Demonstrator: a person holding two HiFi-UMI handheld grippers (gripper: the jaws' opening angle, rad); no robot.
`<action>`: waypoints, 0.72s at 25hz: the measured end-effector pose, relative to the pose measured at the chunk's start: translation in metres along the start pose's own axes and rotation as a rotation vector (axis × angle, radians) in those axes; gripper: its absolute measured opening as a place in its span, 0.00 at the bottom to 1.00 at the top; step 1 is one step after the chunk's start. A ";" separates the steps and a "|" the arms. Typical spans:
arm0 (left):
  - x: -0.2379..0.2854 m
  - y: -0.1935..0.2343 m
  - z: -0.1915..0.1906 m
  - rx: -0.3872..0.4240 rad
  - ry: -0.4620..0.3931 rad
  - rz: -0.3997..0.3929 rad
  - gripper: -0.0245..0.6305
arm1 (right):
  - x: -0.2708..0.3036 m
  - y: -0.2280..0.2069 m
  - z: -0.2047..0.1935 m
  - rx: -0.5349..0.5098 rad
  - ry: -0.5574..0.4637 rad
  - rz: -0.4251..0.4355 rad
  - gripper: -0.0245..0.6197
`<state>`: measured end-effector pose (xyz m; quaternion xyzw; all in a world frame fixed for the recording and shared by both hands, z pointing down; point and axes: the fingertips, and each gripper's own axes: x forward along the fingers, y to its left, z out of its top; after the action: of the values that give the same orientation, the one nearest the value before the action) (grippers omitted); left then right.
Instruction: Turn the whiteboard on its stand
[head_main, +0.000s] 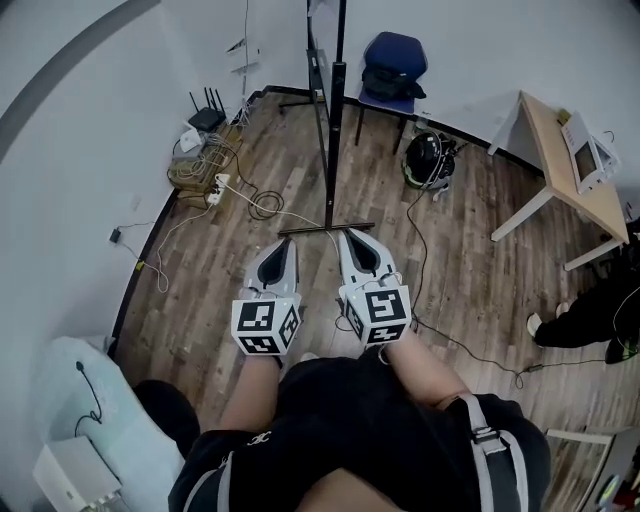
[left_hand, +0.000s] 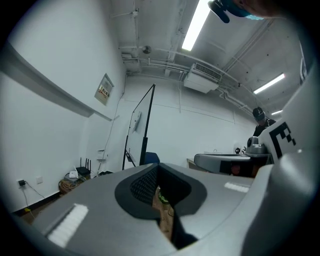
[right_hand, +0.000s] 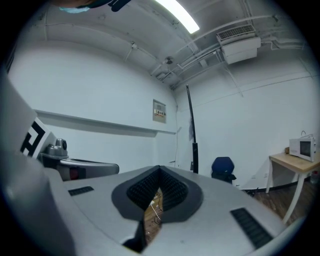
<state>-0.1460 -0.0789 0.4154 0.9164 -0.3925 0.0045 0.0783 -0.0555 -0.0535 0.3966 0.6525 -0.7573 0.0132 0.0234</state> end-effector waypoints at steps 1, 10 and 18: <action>0.003 0.005 -0.002 -0.014 0.005 -0.009 0.05 | 0.004 0.001 -0.003 -0.007 0.013 -0.009 0.05; 0.020 0.023 -0.013 -0.038 0.041 -0.059 0.05 | 0.030 -0.012 -0.010 0.000 0.058 -0.064 0.05; 0.051 0.055 -0.004 -0.005 0.044 -0.034 0.05 | 0.082 -0.025 -0.002 0.013 0.022 -0.047 0.05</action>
<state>-0.1503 -0.1520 0.4303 0.9224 -0.3752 0.0222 0.0892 -0.0426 -0.1385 0.4023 0.6701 -0.7413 0.0250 0.0278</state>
